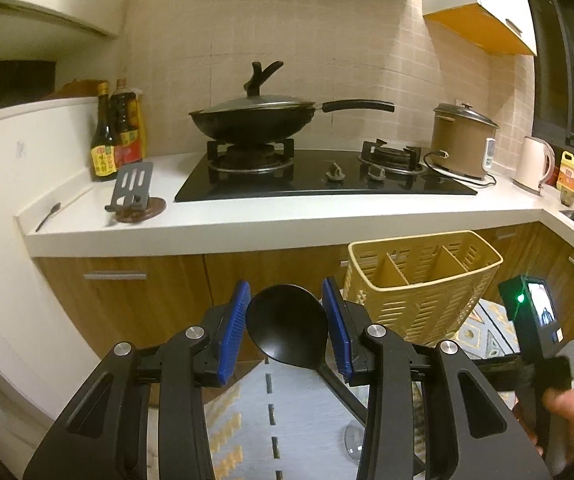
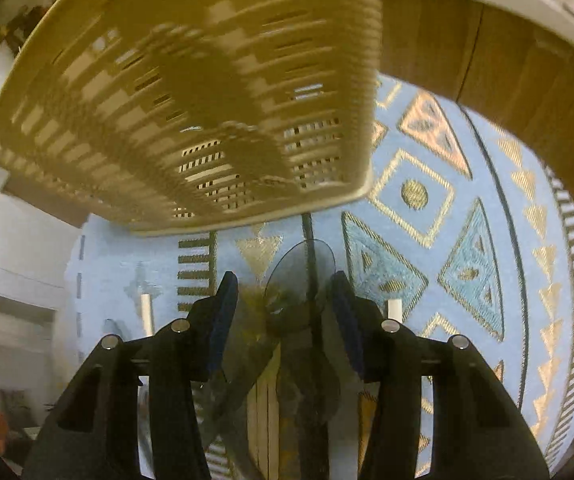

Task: Organize utensils
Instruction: 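Carry both spoons over the beige caddy and open both tools to drop them in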

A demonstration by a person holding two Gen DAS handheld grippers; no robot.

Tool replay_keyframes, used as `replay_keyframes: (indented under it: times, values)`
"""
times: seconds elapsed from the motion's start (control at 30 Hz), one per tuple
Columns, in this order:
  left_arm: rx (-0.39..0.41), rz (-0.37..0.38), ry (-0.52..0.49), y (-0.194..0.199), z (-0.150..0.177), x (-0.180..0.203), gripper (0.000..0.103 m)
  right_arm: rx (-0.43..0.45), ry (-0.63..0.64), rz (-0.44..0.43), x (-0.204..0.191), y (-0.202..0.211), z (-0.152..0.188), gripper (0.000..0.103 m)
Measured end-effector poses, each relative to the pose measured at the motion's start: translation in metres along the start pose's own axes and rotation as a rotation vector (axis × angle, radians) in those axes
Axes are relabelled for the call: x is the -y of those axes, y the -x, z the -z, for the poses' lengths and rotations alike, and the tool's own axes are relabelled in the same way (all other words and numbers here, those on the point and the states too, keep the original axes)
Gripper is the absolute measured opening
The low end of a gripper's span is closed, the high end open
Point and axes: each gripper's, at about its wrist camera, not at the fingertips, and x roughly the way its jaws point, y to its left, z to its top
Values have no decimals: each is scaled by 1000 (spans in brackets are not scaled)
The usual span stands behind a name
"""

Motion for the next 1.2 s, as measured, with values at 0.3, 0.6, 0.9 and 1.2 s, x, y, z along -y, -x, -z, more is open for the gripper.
replay_keyframes:
  times: [0.3,0.6,0.9,1.2]
  values:
    - [-2,-9,-23,-8,4,9,36,94,135,171,-42,-12,20,29]
    - [36,-21,-26,-6,-10,13,36,287,181,-63,-19,55,58,27]
    - [134,-61,-91,-3,-43,39,36,542,202,-214,-9,157,40,27]
    - [269,-199,-204,-28,-85,73,36,831,176,-153,-8,212,-47,27]
